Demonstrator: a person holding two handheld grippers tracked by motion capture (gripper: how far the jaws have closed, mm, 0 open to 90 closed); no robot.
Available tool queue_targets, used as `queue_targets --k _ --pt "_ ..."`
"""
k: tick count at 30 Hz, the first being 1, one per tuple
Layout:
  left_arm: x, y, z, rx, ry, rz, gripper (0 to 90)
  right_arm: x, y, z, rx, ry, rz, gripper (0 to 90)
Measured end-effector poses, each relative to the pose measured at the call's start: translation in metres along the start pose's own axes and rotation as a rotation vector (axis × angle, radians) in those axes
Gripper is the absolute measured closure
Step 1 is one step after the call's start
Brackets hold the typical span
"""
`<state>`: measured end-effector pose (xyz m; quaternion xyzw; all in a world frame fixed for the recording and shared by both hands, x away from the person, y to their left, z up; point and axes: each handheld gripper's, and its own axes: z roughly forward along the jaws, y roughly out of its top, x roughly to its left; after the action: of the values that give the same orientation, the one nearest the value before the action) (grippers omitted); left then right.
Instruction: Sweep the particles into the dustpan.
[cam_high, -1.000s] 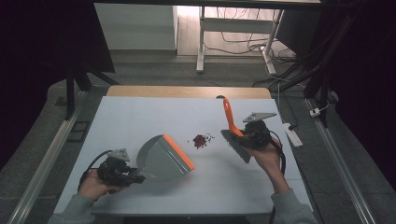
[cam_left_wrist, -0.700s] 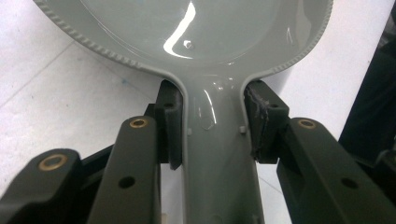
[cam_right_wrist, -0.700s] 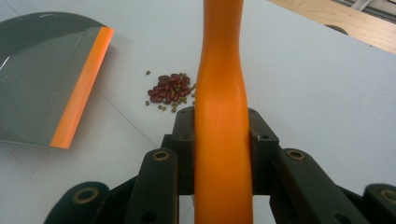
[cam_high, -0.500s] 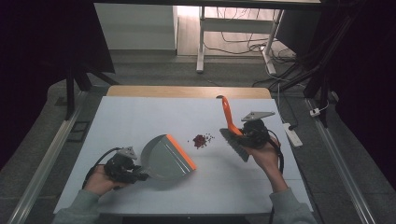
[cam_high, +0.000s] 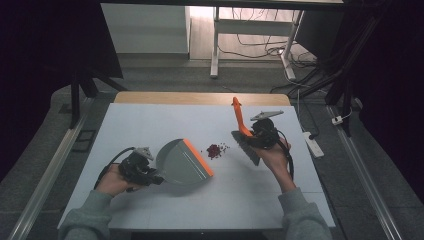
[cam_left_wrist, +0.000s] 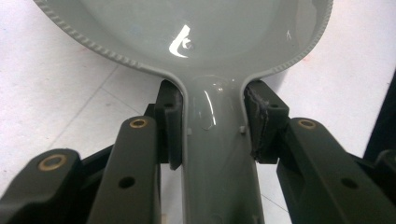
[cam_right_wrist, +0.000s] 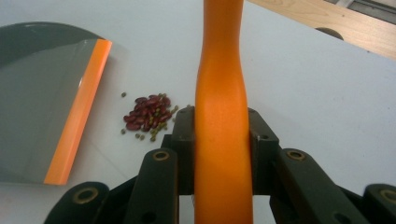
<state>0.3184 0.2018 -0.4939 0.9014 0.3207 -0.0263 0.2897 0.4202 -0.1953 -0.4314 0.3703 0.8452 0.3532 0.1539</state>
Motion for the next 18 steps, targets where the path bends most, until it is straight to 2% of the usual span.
queue_targets --k 5,12,18 --pt "0.001 0.0 0.001 0.025 0.002 -0.003 61.8 0.0 0.006 0.013 0.016 -0.024 0.0 70.4" --pt "-0.002 0.002 0.003 0.037 0.011 -0.011 61.8 -0.005 0.011 0.028 0.023 -0.042 0.029 70.4" --pt "-0.004 0.005 0.005 0.041 0.006 0.0 61.8 -0.006 0.016 0.042 0.042 -0.054 0.031 70.4"
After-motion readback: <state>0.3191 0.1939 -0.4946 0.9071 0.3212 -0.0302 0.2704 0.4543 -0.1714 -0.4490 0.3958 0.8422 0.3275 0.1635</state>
